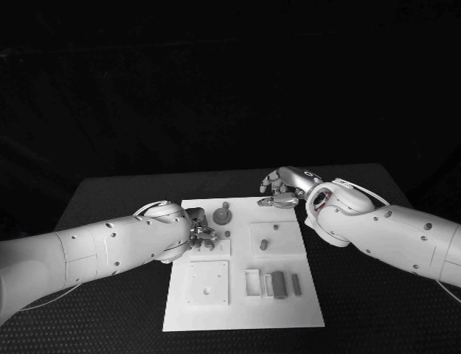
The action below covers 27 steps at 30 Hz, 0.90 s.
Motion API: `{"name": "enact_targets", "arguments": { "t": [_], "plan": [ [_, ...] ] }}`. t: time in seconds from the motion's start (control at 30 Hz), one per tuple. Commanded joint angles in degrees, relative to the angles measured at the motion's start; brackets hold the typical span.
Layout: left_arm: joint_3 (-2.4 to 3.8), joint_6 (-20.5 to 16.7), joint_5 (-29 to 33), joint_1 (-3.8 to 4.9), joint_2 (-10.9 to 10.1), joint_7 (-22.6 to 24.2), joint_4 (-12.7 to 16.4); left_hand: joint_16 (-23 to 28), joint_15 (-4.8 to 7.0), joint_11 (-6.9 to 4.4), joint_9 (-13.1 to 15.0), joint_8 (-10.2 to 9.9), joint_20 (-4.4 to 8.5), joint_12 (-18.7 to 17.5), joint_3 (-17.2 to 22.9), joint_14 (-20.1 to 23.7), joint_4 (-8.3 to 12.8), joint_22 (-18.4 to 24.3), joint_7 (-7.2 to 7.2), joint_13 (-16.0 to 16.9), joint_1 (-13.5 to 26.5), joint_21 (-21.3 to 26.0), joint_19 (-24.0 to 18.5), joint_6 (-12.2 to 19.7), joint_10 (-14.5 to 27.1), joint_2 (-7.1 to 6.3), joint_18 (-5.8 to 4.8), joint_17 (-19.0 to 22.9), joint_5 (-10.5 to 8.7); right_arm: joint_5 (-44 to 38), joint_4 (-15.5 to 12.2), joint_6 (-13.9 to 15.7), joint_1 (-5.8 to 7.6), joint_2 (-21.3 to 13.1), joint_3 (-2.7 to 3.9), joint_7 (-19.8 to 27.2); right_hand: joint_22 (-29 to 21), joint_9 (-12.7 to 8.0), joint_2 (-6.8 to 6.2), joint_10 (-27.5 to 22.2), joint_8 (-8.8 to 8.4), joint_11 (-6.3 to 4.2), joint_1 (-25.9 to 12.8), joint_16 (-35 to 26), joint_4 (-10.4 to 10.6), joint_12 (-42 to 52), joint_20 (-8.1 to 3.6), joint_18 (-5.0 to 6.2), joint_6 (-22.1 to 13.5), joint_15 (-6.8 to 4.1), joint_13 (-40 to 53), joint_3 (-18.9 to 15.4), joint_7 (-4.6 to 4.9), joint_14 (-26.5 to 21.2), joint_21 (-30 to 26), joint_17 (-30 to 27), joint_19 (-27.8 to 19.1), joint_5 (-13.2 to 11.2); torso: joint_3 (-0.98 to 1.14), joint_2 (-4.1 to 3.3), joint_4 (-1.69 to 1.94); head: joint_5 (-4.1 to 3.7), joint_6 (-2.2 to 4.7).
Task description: Assemble the parts on the task board
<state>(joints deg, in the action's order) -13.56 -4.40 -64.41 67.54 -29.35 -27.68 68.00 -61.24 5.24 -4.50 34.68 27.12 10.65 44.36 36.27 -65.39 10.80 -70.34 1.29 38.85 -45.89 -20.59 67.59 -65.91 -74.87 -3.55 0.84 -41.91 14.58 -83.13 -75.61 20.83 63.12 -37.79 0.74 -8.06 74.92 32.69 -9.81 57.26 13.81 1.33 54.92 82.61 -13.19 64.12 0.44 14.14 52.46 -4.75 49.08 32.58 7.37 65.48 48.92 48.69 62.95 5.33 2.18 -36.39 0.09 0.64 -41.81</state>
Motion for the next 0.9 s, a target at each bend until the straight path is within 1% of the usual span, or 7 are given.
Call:
{"name": "enact_targets", "arguments": {
  "t": [0.03, 0.2, 0.37, 0.63, 0.9],
  "plan": [
    [0.03, 0.69, -0.03, -0.07, 0.36, 0.33, -0.15, -0.31, -0.16, -0.35, -0.03, -0.06, -0.06, 0.41, -0.18, 0.37, -0.42, -0.11, -0.11, -0.10, -0.12, 0.40, 0.35, -0.10, 0.10, -0.66, 0.43, 0.11, -0.29, -0.20, -0.03, -0.58, 0.00, 0.06, 0.03, 0.04, 0.81, 0.09, 0.07, -0.22, -0.29, 0.08, -0.04, -0.14, 0.28, -0.20, -0.10, 0.86, 0.12, 0.00, -0.10, -0.13, 0.47, -0.48, -0.21, 0.04, -0.43, -0.20, 0.00, -0.04, 0.00, 0.00, -0.04],
    [0.03, 1.02, -0.15, -0.09, 0.35, 0.27, -0.38, -0.40, -0.15, -0.36, 0.01, -0.07, -0.04, 0.48, -0.24, 0.41, -0.60, -0.16, -0.11, -0.14, -0.05, 0.45, 0.37, -0.07, 0.14, -0.91, 0.43, 0.19, -0.44, -0.20, -0.01, -0.62, 0.00, 0.04, 0.03, 0.04, 0.81, 0.10, 0.04, -0.22, -0.30, 0.08, -0.09, -0.14, 0.32, -0.20, -0.09, 0.86, 0.12, 0.00, -0.11, -0.14, 0.48, -0.49, -0.21, 0.04, -0.44, -0.20, -0.02, -0.01, -0.03, -0.10, -0.07],
    [0.03, 1.56, -0.15, -0.09, 0.29, 0.23, -0.44, -0.52, -0.13, -0.36, 0.06, -0.07, -0.01, 0.57, -0.31, 0.44, -0.82, -0.22, -0.12, -0.19, 0.01, 0.50, 0.40, -0.06, 0.17, -1.21, 0.43, 0.30, -0.70, -0.20, 0.00, -0.64, 0.00, 0.05, 0.03, 0.04, 0.81, 0.11, 0.03, -0.22, -0.30, 0.09, -0.11, -0.14, 0.36, -0.19, -0.08, 0.86, 0.12, 0.01, -0.12, -0.15, 0.48, -0.49, -0.22, 0.04, -0.44, -0.19, -0.01, 0.01, 0.03, -0.11, -0.18],
    [0.03, 2.31, -0.15, -0.09, 0.04, 0.14, -0.27, -0.66, -0.10, -0.38, 0.13, -0.05, 0.02, 0.68, -0.34, 0.47, -1.02, -0.30, -0.14, -0.25, -0.01, 0.56, 0.44, -0.07, 0.20, -1.41, 0.44, 0.42, -1.04, -0.19, 0.03, -0.69, 0.00, 0.05, 0.03, 0.04, 0.81, 0.12, 0.02, -0.22, -0.30, 0.09, -0.13, -0.14, 0.40, -0.19, -0.08, 0.86, 0.12, 0.01, -0.14, -0.15, 0.48, -0.50, -0.22, 0.03, -0.45, -0.19, -0.04, 0.00, 0.02, -0.07, -0.29],
    [0.02, 2.38, -0.19, -0.09, -0.12, 0.06, -0.23, -0.77, -0.09, -0.40, 0.18, -0.05, 0.04, 0.77, -0.34, 0.50, -1.07, -0.37, -0.15, -0.30, -0.12, 0.61, 0.46, -0.07, 0.22, -1.50, 0.44, 0.51, -1.30, -0.18, 0.04, -0.73, 0.00, 0.05, 0.03, 0.04, 0.81, 0.13, 0.02, -0.22, -0.31, 0.09, -0.15, -0.13, 0.44, -0.18, -0.08, 0.86, 0.12, 0.01, -0.15, -0.14, 0.48, -0.50, -0.23, 0.03, -0.44, -0.18, -0.03, 0.00, 0.05, -0.04, -0.35]
  ]
}}
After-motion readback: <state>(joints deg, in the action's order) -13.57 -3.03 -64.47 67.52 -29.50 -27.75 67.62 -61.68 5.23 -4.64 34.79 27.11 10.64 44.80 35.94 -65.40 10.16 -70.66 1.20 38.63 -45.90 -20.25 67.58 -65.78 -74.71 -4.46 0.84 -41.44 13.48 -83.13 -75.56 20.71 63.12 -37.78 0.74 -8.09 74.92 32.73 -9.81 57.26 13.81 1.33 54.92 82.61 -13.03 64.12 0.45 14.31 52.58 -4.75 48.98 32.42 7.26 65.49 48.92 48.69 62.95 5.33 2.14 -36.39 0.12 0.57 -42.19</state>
